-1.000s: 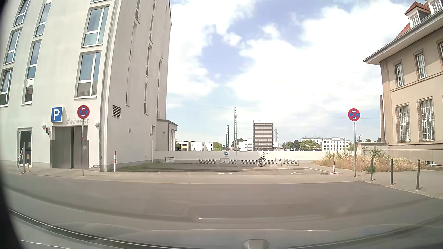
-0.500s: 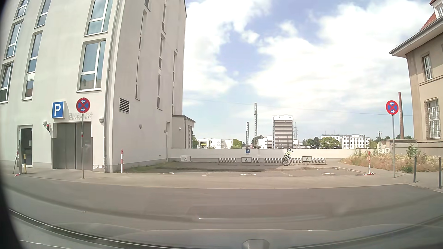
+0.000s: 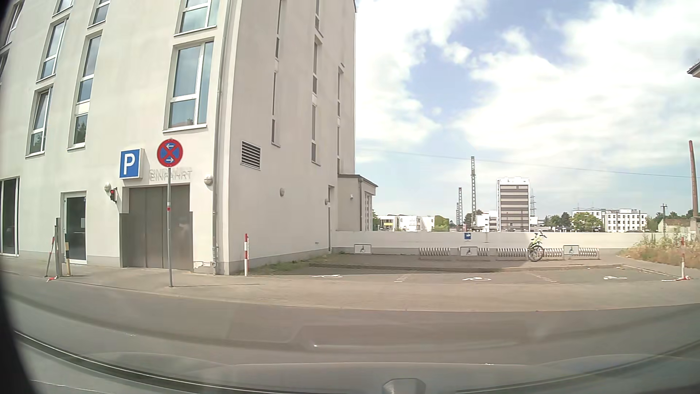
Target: Follow the waypoints while adhering to traffic rules and regulations
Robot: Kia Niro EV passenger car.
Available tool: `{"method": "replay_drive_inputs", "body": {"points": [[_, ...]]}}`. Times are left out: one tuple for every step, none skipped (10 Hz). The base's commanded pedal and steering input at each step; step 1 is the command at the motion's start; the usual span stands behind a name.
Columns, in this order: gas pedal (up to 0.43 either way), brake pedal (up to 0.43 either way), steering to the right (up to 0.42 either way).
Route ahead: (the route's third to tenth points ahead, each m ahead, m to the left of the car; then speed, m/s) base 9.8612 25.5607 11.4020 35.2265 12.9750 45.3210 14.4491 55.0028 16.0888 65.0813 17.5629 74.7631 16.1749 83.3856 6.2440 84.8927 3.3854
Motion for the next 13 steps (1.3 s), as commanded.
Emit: {"method": "replay_drive_inputs", "body": {"points": [[0.13,0.024,-0.522],[0.15,0.03,-0.543],[0.15,0.03,-0.559],[0.15,0.024,-0.575],[0.138,0.03,-0.588],[0.13,0.03,-0.596],[0.11,0.024,-0.6],[0.079,0.03,-0.601],[0.059,0.024,-0.601],[0.059,0.03,-0.602],[0.059,0.024,-0.602],[0.059,0.024,-0.601],[0.059,0.024,-0.601]]}}
